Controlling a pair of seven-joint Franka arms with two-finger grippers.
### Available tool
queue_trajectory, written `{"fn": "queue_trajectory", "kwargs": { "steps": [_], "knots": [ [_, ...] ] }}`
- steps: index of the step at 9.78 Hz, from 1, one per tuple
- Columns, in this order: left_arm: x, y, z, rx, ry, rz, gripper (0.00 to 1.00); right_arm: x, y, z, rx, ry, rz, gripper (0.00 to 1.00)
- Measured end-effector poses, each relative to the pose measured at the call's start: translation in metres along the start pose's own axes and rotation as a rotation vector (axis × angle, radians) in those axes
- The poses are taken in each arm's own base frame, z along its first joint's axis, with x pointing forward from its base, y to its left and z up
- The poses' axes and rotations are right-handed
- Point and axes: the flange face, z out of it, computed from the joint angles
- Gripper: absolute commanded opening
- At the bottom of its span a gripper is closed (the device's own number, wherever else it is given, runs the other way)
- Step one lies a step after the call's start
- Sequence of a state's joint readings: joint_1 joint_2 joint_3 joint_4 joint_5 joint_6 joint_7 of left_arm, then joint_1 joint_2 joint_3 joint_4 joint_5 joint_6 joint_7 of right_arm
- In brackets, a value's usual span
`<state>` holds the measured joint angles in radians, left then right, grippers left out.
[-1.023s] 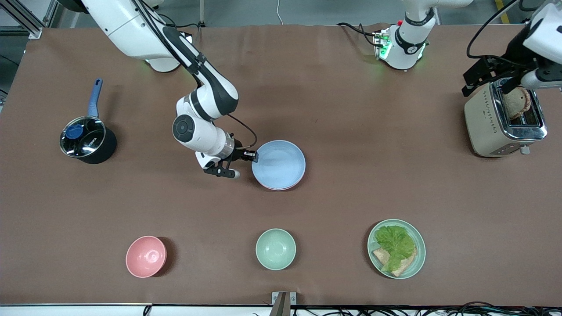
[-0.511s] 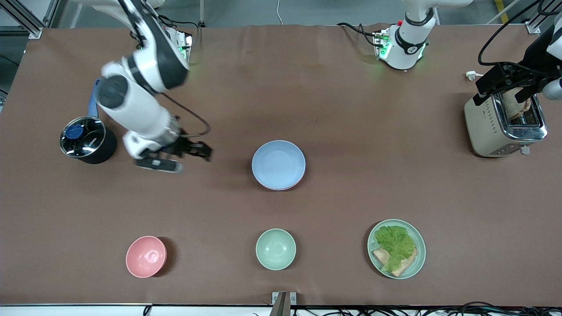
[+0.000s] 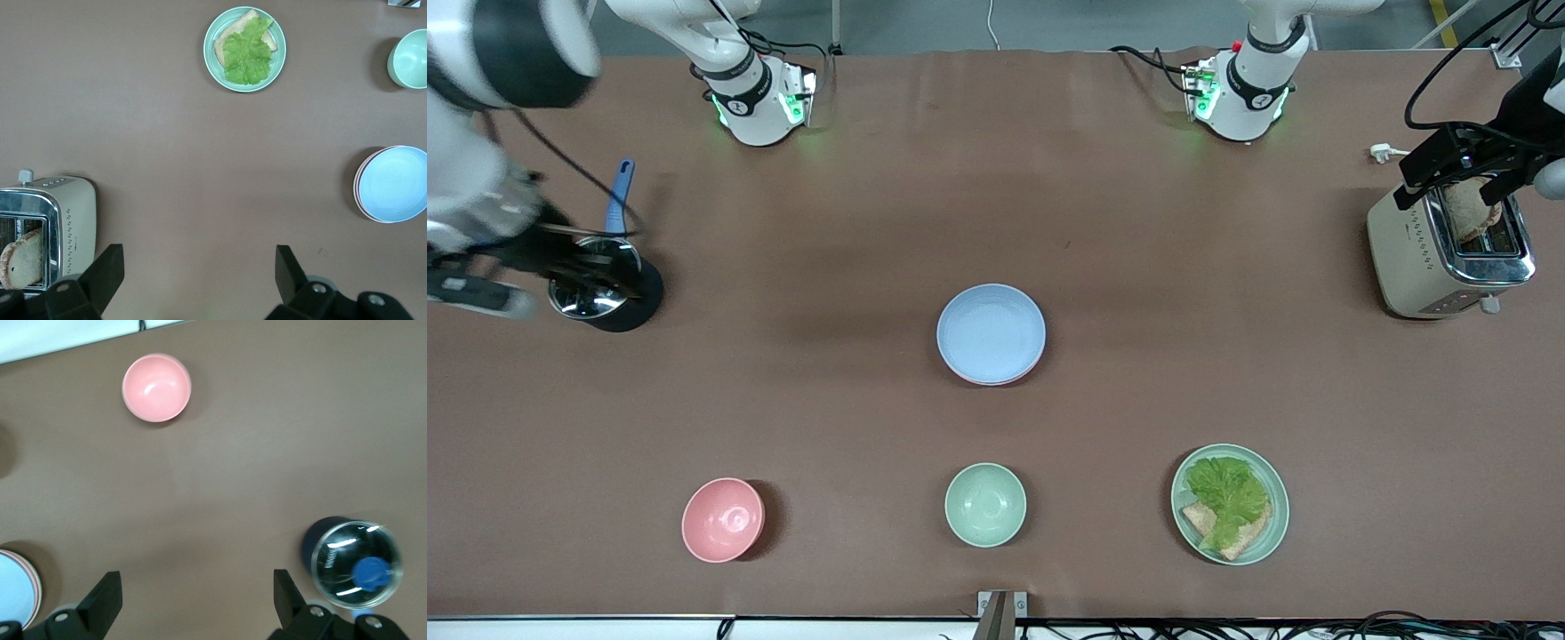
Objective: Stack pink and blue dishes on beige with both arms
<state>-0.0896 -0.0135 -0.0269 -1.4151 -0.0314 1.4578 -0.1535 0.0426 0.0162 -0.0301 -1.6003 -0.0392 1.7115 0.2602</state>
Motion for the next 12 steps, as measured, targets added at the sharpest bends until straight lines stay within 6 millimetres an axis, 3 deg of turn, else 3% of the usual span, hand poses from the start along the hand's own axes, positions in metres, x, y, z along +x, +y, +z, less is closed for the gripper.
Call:
{"fn": "queue_trajectory", "kwargs": {
  "steps": [1, 3, 6, 12],
  "knots": [
    [0.0, -0.003, 0.0, 0.005, -0.002, 0.027, 1.0, 0.001, 0.028, -0.029, -0.007, -0.008, 0.027, 1.0],
    [0.0, -0.008, 0.0, 0.01, -0.004, 0.05, 1.0, -0.004, 0.053, -0.065, -0.012, -0.02, 0.045, 1.0],
    [0.0, -0.008, 0.001, 0.011, -0.006, 0.051, 1.0, -0.009, 0.072, -0.067, -0.024, -0.08, 0.049, 1.0],
    [0.0, -0.009, 0.001, 0.016, -0.007, 0.048, 1.0, -0.009, 0.063, -0.066, -0.018, -0.079, 0.022, 1.0]
  ]
}}
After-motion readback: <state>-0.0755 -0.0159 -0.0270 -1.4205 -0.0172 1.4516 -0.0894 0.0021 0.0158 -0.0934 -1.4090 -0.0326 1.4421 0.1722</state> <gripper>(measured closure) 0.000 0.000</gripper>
